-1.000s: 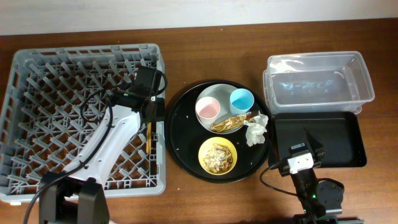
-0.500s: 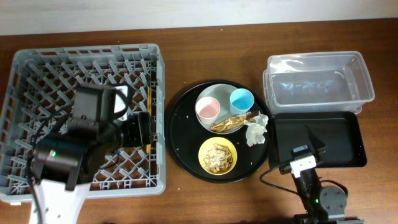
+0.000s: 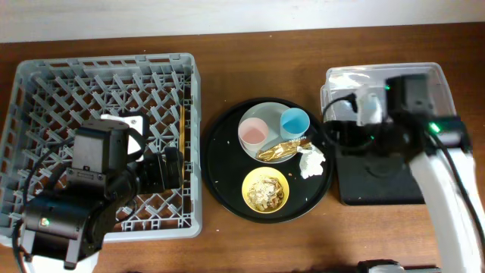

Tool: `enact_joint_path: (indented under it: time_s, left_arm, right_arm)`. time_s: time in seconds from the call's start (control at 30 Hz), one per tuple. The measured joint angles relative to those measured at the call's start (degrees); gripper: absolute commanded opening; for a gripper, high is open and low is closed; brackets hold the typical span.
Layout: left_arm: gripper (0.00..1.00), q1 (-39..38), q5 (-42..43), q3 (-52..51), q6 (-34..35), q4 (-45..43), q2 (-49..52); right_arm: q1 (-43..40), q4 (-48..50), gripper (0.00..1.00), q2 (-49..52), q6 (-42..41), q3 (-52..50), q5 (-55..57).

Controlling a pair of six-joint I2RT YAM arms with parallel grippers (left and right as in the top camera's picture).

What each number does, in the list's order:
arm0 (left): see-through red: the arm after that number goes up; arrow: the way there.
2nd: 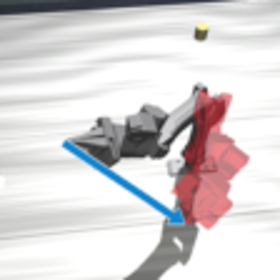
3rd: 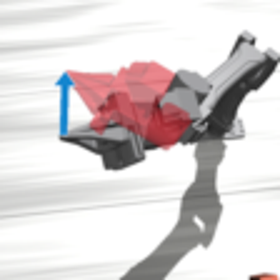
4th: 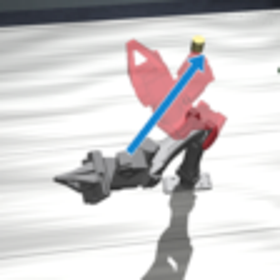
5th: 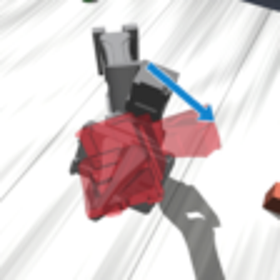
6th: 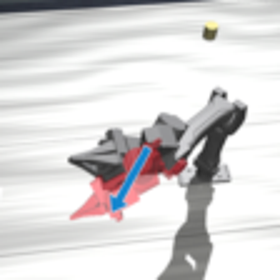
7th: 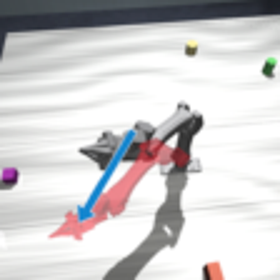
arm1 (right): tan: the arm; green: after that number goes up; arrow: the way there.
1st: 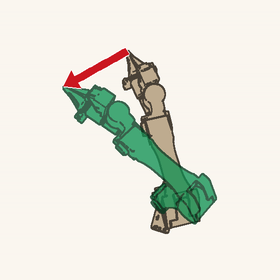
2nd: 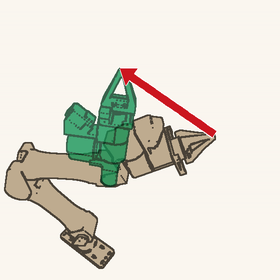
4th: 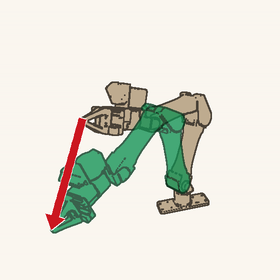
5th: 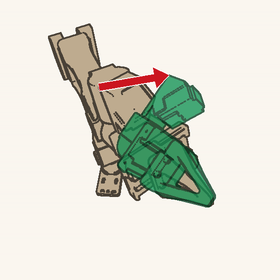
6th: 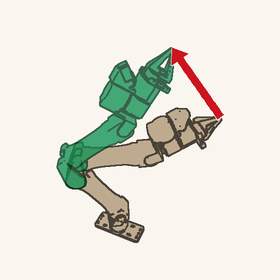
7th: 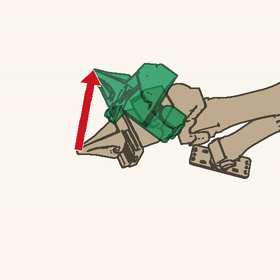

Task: Sort waste into correct bins and load items into the dishwasher rack
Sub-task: 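Grasp the white tissue with the right gripper and drop it in the clear bin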

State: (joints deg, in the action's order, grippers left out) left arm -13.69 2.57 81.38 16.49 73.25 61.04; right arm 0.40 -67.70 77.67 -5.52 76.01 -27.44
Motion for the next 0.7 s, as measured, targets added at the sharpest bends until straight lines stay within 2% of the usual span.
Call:
enact_joint_path:
  time_s: [0.07,0.13,0.3,0.4,0.47,0.5,0.53,0.57,0.63,0.67,0.7]
  left_arm:
    - [0.99,0.00,0.00,0.00,0.00,-0.04,-0.02]
    - [0.99,0.00,0.00,0.00,0.00,0.00,0.00]
    - [0.99,0.00,0.00,0.00,0.00,-0.11,-0.02]
    - [1.00,0.00,0.00,0.00,0.00,-0.15,0.00]
    - [0.99,0.00,0.00,0.02,0.00,-0.09,-0.02]
    - [0.99,0.00,0.00,0.00,0.00,-0.04,-0.02]
    - [0.99,0.00,0.00,0.00,0.00,-0.09,-0.02]
    - [0.99,0.00,0.00,0.02,0.00,-0.07,-0.02]
    - [0.99,0.00,0.00,0.02,0.00,-0.02,-0.02]
    - [0.99,0.00,0.00,0.02,0.00,-0.04,-0.02]
    - [0.99,0.00,0.00,0.00,0.00,-0.02,-0.02]
  right_arm:
    - [0.00,-1.31,0.57,8.39,0.20,0.15,-2.05]
    - [2.38,1.55,0.57,15.43,-2.21,-0.68,3.63]
    - [18.84,9.73,0.68,15.02,-17.31,-7.13,30.73]
    - [19.41,19.98,0.68,14.53,-20.59,-14.27,36.44]
    - [19.41,26.69,0.59,14.56,-21.05,-19.71,37.07]
    - [19.41,29.05,0.44,14.53,-20.65,-21.33,36.92]
    - [19.41,30.29,0.14,14.53,-20.24,-22.73,36.59]
    - [19.41,30.53,0.04,14.53,-19.74,-22.99,36.41]
    - [19.41,29.11,0.04,14.51,-19.45,-22.86,36.20]
    - [19.41,22.27,0.04,13.14,-17.99,-20.50,35.56]
    - [19.41,20.15,0.04,9.73,-17.00,-16.98,35.36]
